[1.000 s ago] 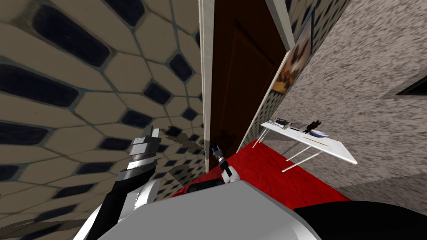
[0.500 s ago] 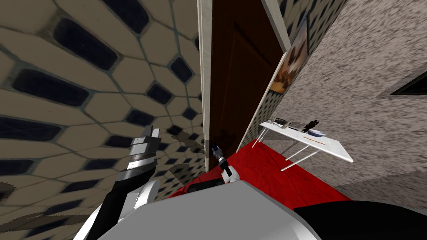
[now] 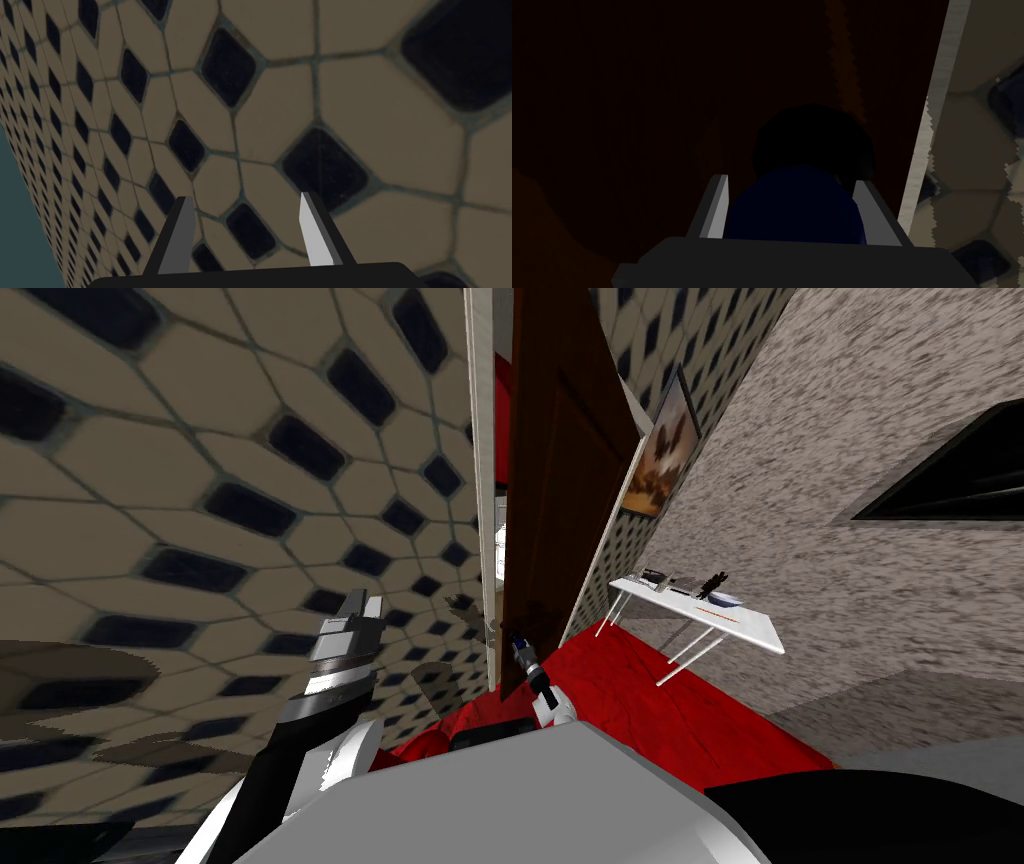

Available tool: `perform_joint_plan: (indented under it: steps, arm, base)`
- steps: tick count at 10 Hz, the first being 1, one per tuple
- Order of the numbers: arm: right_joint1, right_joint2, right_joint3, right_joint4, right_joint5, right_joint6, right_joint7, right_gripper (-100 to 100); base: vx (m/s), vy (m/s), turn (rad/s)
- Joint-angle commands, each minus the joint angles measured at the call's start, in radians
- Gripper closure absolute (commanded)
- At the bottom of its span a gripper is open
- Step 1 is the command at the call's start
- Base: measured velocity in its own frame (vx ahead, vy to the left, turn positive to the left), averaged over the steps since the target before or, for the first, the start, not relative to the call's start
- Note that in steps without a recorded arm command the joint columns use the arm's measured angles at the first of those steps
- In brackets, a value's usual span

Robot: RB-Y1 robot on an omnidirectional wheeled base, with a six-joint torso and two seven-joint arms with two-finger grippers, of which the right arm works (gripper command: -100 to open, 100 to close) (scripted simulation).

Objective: Pull the door open

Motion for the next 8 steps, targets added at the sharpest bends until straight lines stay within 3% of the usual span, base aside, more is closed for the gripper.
perform_joint_plan:
  steps: [1,4,5,7,8]
  arm:
    - [0.003,-0.008,-0.015,0.011,-0.035,0.026,-0.002,100]
    - [0.002,-0.018,-0.028,0.012,-0.098,0.082,-0.015,100]
    - [0.002,-0.020,-0.031,0.013,-0.111,0.094,-0.018,100]
    - [0.002,-0.020,-0.031,0.013,-0.111,0.094,-0.018,100]
    - [0.001,-0.024,-0.037,0.013,-0.139,0.119,-0.024,100]
  base:
    - [-0.197,-0.050,-0.055]
    - [-0.175,-0.071,-0.025]
    - [-0.132,-0.030,-0.035]
    - [-0.040,-0.006,-0.025]
    - [-0.042,-0.020,-0.007]
